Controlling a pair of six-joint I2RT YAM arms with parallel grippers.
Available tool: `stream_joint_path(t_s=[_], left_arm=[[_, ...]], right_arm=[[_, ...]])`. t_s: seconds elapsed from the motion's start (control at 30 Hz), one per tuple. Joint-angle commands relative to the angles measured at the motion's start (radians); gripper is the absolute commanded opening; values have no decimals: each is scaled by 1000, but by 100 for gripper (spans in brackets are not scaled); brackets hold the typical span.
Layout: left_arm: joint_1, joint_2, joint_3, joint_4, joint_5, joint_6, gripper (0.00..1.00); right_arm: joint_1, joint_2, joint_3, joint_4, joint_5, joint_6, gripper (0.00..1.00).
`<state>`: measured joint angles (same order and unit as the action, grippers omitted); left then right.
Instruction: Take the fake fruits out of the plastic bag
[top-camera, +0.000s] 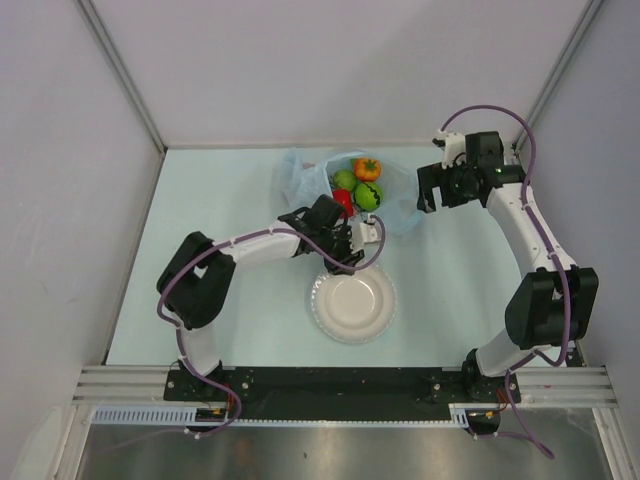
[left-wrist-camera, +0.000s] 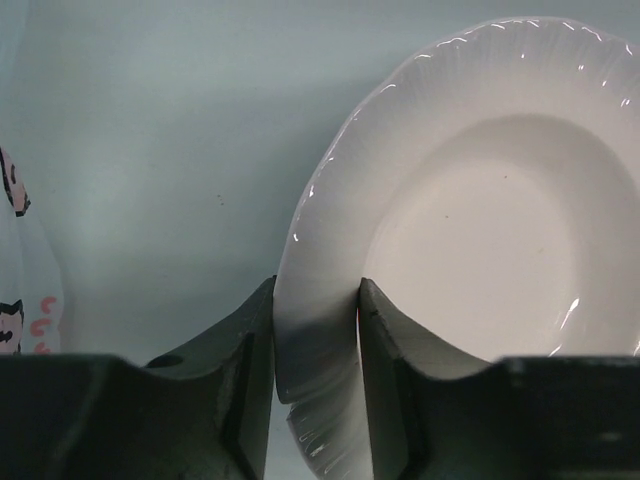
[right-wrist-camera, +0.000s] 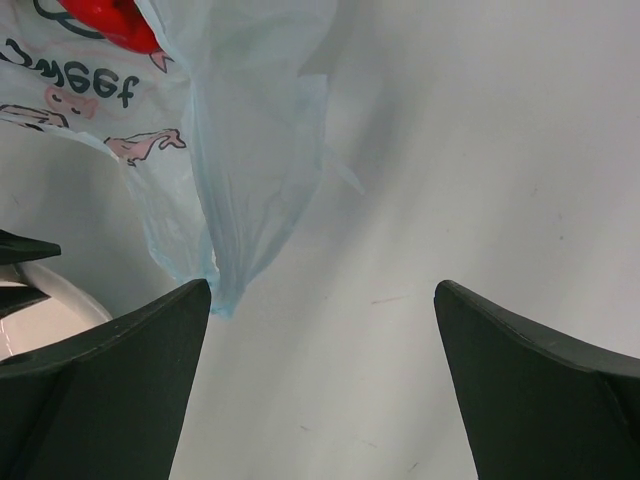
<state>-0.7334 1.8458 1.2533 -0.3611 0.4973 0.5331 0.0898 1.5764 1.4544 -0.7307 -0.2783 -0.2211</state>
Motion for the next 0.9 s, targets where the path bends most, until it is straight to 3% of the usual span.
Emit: stream_joint_path(t_s=[0.0, 0.27, 0.43, 0.53, 0.67, 0.87], left_arm=[[-9, 10, 28, 19, 47, -15, 50], [-32, 12, 47, 45, 53, -68, 68], [-32, -59, 190, -51, 55, -45, 70], [-28, -141, 199, -46, 14, -36, 69], [11, -259, 184, 59, -8, -149, 70], [121, -353, 258, -48, -49, -373, 70]], right_arm=[[2, -16, 6, 33, -19, 22, 100], [8, 4, 37, 28, -22, 25, 100], [5, -7, 73, 28, -25, 32, 100], [5, -18, 99, 36, -12, 31, 100], [5, -21, 191, 53, 45, 16, 100], [19, -38, 277, 54, 48, 29, 97]])
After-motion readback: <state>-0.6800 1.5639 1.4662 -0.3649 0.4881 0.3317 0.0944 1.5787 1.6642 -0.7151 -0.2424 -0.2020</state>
